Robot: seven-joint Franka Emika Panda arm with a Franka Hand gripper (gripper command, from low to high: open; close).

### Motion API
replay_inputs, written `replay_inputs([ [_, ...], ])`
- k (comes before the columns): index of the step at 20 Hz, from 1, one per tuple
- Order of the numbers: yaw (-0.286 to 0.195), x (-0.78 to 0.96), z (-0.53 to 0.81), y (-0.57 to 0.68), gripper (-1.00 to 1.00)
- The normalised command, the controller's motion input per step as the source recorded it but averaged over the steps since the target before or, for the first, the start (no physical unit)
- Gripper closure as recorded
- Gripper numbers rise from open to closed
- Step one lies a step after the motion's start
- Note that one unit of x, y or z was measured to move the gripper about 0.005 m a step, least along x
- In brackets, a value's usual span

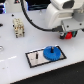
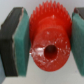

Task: Insert the blue gear onto the right peg, followed by the red gear

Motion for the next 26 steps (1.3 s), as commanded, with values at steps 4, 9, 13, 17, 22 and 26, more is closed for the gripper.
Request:
replay_inputs([
  [4,0.0,0.35,0.54,-0.19,1.0],
  [9,0.0,0.44,0.54,-0.31,1.0],
  [13,0.0,0.51,0.47,-0.44,1.0],
  [17,0.0,0.53,0.4,-0.44,1.0],
  [22,0.0,0.54,0.26,-0.39,1.0],
  [26,0.0,0.55,0.19,-0.34,1.0],
])
